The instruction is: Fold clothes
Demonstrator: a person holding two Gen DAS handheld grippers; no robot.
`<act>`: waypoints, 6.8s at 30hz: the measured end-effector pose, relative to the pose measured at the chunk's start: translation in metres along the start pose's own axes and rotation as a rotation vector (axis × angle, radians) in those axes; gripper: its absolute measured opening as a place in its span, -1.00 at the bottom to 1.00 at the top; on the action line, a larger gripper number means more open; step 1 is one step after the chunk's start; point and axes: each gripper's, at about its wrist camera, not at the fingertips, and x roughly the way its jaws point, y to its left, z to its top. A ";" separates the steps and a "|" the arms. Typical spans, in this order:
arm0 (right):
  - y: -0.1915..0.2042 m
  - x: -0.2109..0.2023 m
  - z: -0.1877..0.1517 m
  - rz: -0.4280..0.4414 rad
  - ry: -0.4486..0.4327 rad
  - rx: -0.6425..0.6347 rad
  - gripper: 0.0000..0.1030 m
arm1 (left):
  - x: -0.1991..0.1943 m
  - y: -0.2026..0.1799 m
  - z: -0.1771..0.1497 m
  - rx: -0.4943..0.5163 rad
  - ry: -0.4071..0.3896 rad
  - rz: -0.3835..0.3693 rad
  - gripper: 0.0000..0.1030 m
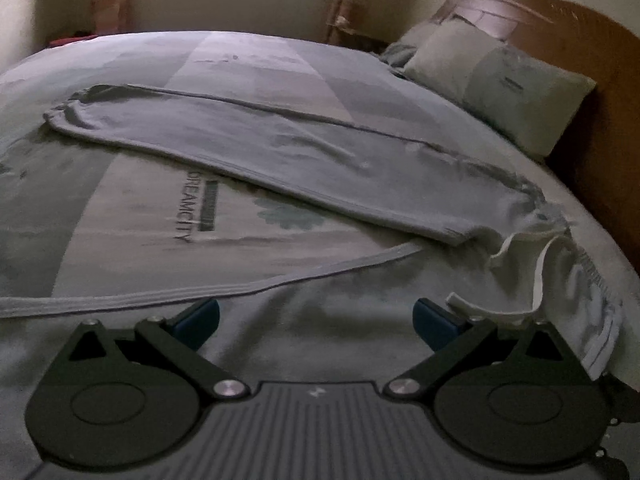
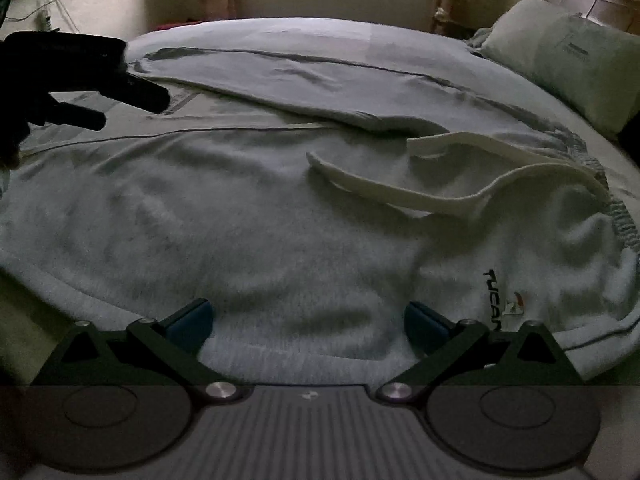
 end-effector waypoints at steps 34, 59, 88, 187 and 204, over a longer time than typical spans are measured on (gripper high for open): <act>-0.220 0.170 0.262 -0.133 0.125 0.409 1.00 | 0.076 0.023 0.020 0.107 0.001 -0.013 0.98; -0.105 0.218 0.311 -0.134 0.155 0.082 1.00 | 0.071 0.050 0.022 0.105 -0.009 0.053 0.98; -0.098 0.158 0.282 0.063 0.075 -0.006 1.00 | 0.070 0.044 0.017 0.169 0.006 0.064 0.98; -0.084 0.006 0.015 0.062 0.037 0.028 1.00 | 0.055 -0.045 0.011 0.171 -0.020 -0.180 0.98; -0.113 0.002 0.013 0.168 -0.011 0.206 1.00 | 0.027 -0.067 -0.010 0.252 0.229 -0.020 0.98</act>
